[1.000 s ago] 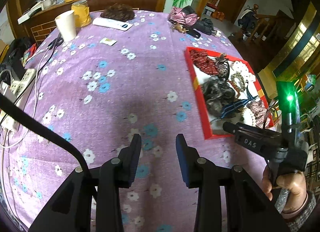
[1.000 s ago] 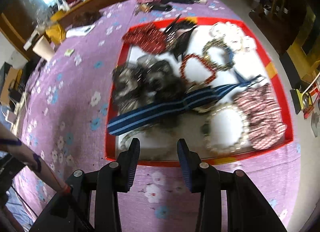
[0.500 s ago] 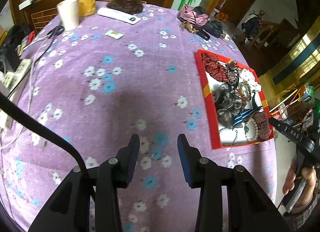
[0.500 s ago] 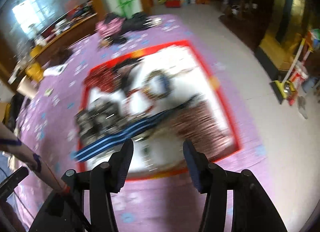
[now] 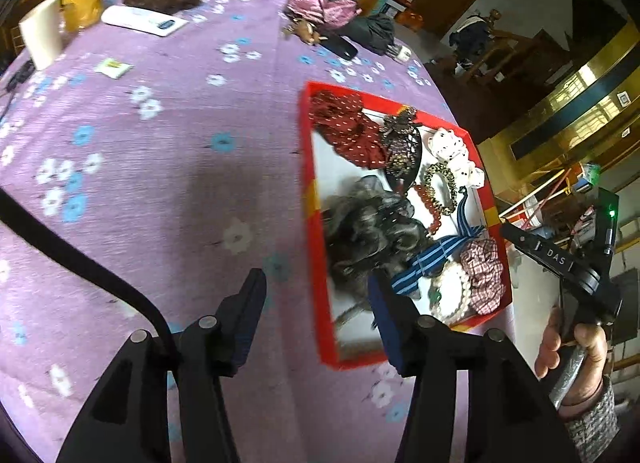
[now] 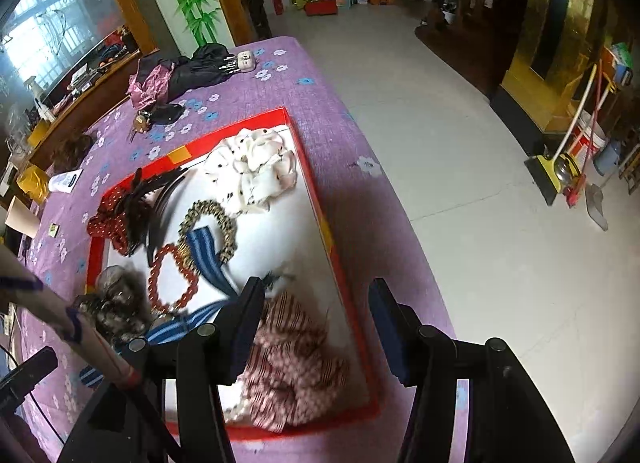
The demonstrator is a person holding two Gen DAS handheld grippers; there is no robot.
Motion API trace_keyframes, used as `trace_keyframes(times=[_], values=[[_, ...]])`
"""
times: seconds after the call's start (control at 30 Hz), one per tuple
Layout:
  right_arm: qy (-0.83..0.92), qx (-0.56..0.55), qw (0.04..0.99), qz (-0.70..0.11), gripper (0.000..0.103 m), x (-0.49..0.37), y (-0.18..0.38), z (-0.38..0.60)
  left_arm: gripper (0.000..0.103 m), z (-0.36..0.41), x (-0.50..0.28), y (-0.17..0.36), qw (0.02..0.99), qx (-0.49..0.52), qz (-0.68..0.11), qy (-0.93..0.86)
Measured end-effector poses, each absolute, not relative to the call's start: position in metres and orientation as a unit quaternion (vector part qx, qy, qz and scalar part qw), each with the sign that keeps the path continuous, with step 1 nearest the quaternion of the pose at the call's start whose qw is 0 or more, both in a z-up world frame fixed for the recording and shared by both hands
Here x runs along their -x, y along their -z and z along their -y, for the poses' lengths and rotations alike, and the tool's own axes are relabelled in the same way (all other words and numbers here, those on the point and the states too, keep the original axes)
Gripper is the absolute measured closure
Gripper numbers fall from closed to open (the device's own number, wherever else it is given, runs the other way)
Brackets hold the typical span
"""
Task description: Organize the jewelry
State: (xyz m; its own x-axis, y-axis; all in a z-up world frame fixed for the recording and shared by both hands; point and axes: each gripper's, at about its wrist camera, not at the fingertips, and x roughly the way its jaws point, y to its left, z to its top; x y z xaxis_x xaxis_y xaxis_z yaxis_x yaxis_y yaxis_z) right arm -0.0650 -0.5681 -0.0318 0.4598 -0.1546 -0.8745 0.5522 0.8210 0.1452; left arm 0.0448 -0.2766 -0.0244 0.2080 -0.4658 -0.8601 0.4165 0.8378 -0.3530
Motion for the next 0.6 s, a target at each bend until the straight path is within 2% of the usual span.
trace_keyframes(times=[0.17,0.23,0.27,0.3,0.33,0.4,0.47,0.5,0.6], values=[[0.202,-0.182,0.827,-0.492,0.045,0.049,0.047,0.575,0.052,0.298,-0.053,0.044,0.770,0.006,-0.571,0.284],[0.195,-0.183,0.832,-0.487,0.045,0.045,0.050,0.578,0.058,0.302,-0.057,0.050,0.766,0.003,-0.576,0.284],[0.191,-0.185,0.832,-0.486,0.046,0.041,0.051,0.580,0.068,0.304,-0.058,0.054,0.764,0.002,-0.579,0.284],[0.190,-0.185,0.831,-0.489,0.051,0.038,0.053,0.581,0.079,0.307,-0.059,0.058,0.758,0.002,-0.585,0.287],[0.189,-0.182,0.827,-0.497,0.069,0.034,0.055,0.581,0.082,0.310,-0.058,0.061,0.755,0.002,-0.590,0.288],[0.195,-0.171,0.824,-0.503,0.074,0.028,0.061,0.583,0.085,0.314,-0.056,0.063,0.762,-0.008,-0.584,0.279],[0.199,-0.170,0.824,-0.502,0.089,0.027,0.063,0.588,0.093,0.316,-0.053,0.061,0.771,-0.025,-0.577,0.268],[0.197,-0.182,0.822,-0.502,0.092,0.029,0.063,0.592,0.097,0.314,-0.053,0.061,0.773,-0.026,-0.576,0.264],[0.181,-0.233,0.822,-0.488,0.096,0.039,0.058,0.601,0.098,0.307,-0.053,0.055,0.777,-0.011,-0.572,0.263]])
